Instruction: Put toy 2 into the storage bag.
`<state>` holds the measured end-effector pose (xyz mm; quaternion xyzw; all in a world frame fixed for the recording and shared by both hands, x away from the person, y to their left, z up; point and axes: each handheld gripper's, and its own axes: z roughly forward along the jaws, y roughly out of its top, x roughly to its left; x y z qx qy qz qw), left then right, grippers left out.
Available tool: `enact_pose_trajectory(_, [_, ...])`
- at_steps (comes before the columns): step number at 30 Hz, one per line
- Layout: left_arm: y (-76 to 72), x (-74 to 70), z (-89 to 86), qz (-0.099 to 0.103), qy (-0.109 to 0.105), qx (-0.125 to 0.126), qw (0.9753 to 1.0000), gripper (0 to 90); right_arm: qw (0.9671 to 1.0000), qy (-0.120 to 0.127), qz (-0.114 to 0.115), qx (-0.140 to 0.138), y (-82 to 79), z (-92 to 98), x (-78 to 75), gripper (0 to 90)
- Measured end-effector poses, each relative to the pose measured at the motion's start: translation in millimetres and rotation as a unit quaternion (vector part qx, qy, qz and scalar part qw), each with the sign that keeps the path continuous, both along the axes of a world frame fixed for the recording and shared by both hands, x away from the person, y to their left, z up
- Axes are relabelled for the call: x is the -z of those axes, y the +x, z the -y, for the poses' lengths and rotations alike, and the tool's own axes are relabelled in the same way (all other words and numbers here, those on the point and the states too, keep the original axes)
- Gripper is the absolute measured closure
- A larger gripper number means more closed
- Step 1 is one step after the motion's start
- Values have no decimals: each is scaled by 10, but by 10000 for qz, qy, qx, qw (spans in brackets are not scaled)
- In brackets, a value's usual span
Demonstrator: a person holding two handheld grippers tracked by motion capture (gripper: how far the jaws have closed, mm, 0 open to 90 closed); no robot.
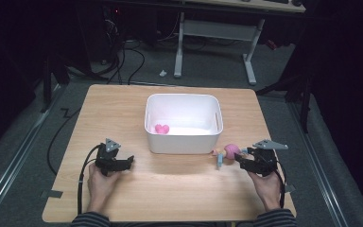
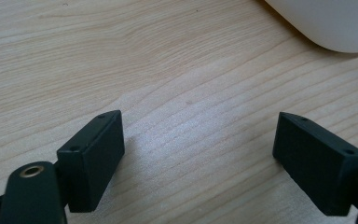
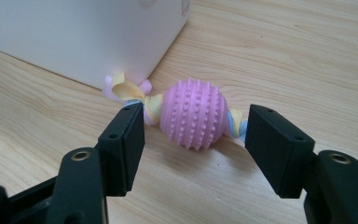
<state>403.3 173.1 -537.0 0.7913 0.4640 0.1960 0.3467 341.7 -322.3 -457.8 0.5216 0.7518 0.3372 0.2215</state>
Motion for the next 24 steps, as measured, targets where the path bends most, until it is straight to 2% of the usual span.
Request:
enact_pose_trajectory(10, [1,0,-2,-5,-13,6,10000,168,9997,-120,-173,-90,259,-129,-14,379])
enact_pose_trajectory(14, [1,-1,-3,-13,-9,13,10000,168,9992,-207,-324,-122,387,-190,23,376])
enact_pose_trajectory(24, [1,0,-2,-4,-18,3,10000,168,9979,-282,-574,-114,532,-210,110,369])
